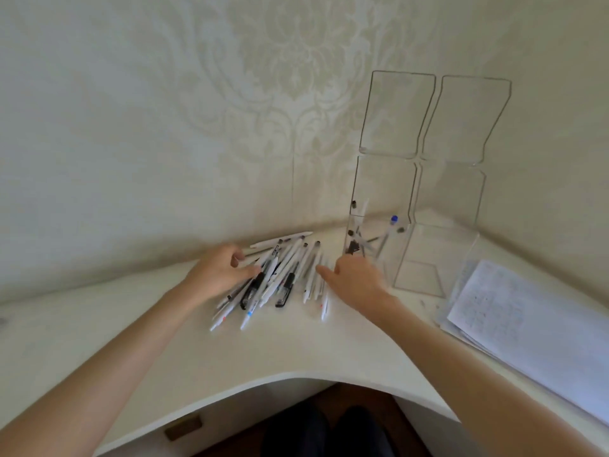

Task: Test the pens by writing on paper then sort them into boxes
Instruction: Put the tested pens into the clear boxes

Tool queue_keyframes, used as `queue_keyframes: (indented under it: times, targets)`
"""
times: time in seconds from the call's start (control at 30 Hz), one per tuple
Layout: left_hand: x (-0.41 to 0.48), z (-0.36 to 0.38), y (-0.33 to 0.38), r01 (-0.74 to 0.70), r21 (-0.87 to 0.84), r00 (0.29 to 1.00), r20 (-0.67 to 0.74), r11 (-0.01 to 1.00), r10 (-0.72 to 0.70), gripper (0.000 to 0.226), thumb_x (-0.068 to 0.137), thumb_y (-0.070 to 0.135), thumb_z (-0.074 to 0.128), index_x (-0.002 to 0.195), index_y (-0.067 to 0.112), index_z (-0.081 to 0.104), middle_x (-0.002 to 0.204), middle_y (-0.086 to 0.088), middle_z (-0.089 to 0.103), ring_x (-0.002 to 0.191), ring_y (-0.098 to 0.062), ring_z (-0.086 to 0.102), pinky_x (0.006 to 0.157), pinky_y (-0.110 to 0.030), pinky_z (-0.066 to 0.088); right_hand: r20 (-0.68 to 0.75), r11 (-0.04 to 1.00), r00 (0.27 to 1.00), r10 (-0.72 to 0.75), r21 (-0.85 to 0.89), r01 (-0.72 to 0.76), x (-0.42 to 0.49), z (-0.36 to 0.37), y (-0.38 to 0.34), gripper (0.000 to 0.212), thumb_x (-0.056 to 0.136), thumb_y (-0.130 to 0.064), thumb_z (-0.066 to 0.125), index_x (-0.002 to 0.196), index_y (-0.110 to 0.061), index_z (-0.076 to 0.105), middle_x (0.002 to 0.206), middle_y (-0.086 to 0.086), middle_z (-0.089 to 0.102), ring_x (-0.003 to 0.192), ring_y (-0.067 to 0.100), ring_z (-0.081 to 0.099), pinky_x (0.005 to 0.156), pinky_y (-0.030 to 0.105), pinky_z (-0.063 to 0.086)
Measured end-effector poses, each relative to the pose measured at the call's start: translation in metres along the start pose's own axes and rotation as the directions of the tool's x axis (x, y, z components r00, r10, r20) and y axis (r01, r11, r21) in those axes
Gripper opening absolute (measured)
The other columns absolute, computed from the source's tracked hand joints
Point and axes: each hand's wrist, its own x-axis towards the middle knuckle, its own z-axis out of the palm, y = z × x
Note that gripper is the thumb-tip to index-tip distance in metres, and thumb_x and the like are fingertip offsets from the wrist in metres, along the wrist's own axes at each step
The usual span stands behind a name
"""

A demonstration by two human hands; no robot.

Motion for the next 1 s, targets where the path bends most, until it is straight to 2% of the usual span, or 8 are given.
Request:
queue_keyframes:
  times: [0.1,0.23,0.4,0.6,0.7,0.77,0.87,1.0]
  targets:
    - [-0.004,0.009,-0.003,0.030,0.046,1.000,-0.010,0.998,-0.029,0.037,0.074,0.054,0.067,0.082,0.019,0.059,0.082,0.003,0.061,0.081,-0.018,0.059,0.078,-0.037,0.050,-0.021,0.997,0.997,0.080,-0.001,-0.080,0.000,0.015,-0.011,0.061,0.089,-0.067,0.036,0.065,-0.012,0.044,0.063,0.000,0.047,0.056,0.015,0.047,0.049,0.026,0.036]
    - [-0.007,0.013,0.002,0.054,0.036,0.998,-0.030,0.998,-0.053,0.046,0.072,0.064,0.062,0.081,0.019,0.059,0.077,0.005,0.062,0.075,-0.015,0.059,0.069,-0.033,0.048,-0.030,0.987,0.990,0.137,0.092,-0.134,0.007,0.026,-0.028,0.065,0.083,-0.070,0.046,0.095,-0.006,0.051,0.079,0.002,0.056,0.068,0.019,0.054,0.045,0.026,0.032]
    - [-0.003,0.014,0.001,0.037,0.013,0.999,0.016,0.999,-0.038,0.067,0.066,0.072,0.060,0.072,0.005,0.061,0.056,0.000,0.052,0.052,-0.016,0.048,0.054,-0.027,0.034,0.190,0.837,0.966,0.178,0.486,-0.250,0.026,0.025,-0.033,0.041,0.083,-0.044,0.067,0.069,-0.013,0.045,0.063,0.000,0.048,0.056,0.014,0.047,0.052,0.026,0.038]
    - [0.000,0.018,0.005,0.074,-0.058,0.997,0.008,0.996,-0.073,0.058,0.068,0.061,0.069,0.053,0.014,0.037,0.046,0.003,0.036,0.046,-0.018,0.037,0.050,-0.026,0.024,0.305,0.582,0.939,0.160,0.739,-0.340,0.031,0.030,-0.031,0.035,0.074,-0.029,0.080,0.080,-0.006,0.055,0.068,0.009,0.052,0.052,0.015,0.041,0.047,0.024,0.033]
    - [0.005,0.018,0.003,0.073,-0.042,0.996,0.047,0.996,-0.071,0.055,0.072,0.062,0.064,0.058,0.013,0.044,0.050,0.000,0.045,0.048,-0.018,0.043,0.052,-0.027,0.030,0.361,0.457,0.925,0.117,0.808,-0.373,0.028,0.025,-0.026,0.027,0.075,-0.020,0.079,0.083,-0.002,0.061,0.075,0.013,0.057,0.056,0.016,0.045,0.049,0.023,0.034]
    - [0.007,0.017,0.003,0.058,-0.041,0.996,0.070,0.998,-0.055,0.052,0.077,0.061,0.059,0.063,0.012,0.048,0.054,-0.002,0.048,0.050,-0.019,0.046,0.053,-0.028,0.032,0.377,0.428,0.922,0.083,0.823,-0.375,0.027,0.023,-0.024,0.022,0.077,-0.017,0.078,0.073,-0.003,0.060,0.061,0.007,0.053,0.044,0.011,0.037,0.043,0.020,0.029]
    - [0.007,0.015,0.009,0.029,-0.062,0.998,0.049,0.998,-0.026,0.047,0.088,0.045,0.054,0.058,0.012,0.040,0.052,-0.002,0.038,0.048,-0.018,0.038,0.049,-0.029,0.024,0.369,0.400,0.929,0.028,0.848,-0.349,0.024,0.022,-0.023,0.021,0.078,-0.016,0.076,0.069,-0.006,0.061,0.046,-0.002,0.044,0.036,0.008,0.029,0.038,0.018,0.024]
    - [0.008,0.010,0.010,0.043,-0.051,0.999,-0.007,0.998,-0.043,0.045,0.095,0.034,0.048,0.058,0.013,0.033,0.053,-0.002,0.031,0.048,-0.017,0.030,0.048,-0.029,0.020,0.332,0.353,0.943,-0.006,0.883,-0.309,0.020,0.020,-0.023,0.018,0.078,-0.023,0.077,0.075,-0.007,0.069,0.056,-0.001,0.045,0.046,0.009,0.029,0.046,0.020,0.025]
